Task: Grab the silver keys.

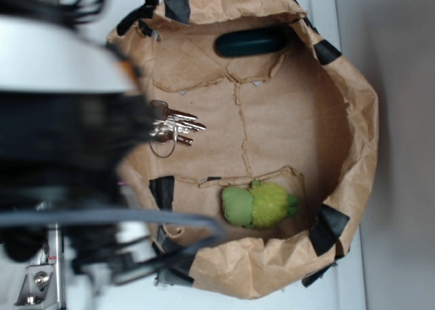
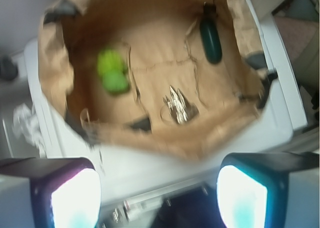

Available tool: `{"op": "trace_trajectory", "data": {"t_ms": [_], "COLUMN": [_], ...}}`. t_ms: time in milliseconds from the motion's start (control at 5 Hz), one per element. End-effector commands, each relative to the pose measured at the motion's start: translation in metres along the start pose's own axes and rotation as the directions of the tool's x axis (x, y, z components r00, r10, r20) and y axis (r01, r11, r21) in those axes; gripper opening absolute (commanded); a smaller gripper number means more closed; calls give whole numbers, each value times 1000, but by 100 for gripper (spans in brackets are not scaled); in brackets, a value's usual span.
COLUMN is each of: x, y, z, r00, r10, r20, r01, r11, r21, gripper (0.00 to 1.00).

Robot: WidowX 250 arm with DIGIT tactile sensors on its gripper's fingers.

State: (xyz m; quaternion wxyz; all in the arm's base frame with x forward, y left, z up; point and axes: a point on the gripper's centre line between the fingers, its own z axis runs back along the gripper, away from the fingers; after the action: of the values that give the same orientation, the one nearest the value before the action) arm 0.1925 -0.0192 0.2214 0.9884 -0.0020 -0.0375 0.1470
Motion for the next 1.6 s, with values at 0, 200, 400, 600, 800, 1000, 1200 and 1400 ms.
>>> {"op": "trace_trajectory", "data": {"t_ms": [0, 200, 400, 600, 800, 1000, 1200, 1400], "x": [31, 40, 44, 45, 42, 44, 43, 43], "y": [2, 7, 19, 31, 39, 37, 32, 32], "z": [-33, -55, -76, -93, -110, -114, -113, -113], "r00": [981, 961, 924, 887, 855, 862, 873, 873], "r10": [192, 276, 382, 461, 517, 504, 486, 486], "r20": [38, 24, -6, 18, 54, 56, 44, 44], "r01": [-192, -277, -378, -458, -518, -506, -487, -487], "r11": [981, 959, 917, 875, 838, 848, 863, 863], "r21": [10, 55, 127, 156, 170, 161, 137, 137], "gripper": [100, 100, 100, 100, 100, 100, 100, 100]}}
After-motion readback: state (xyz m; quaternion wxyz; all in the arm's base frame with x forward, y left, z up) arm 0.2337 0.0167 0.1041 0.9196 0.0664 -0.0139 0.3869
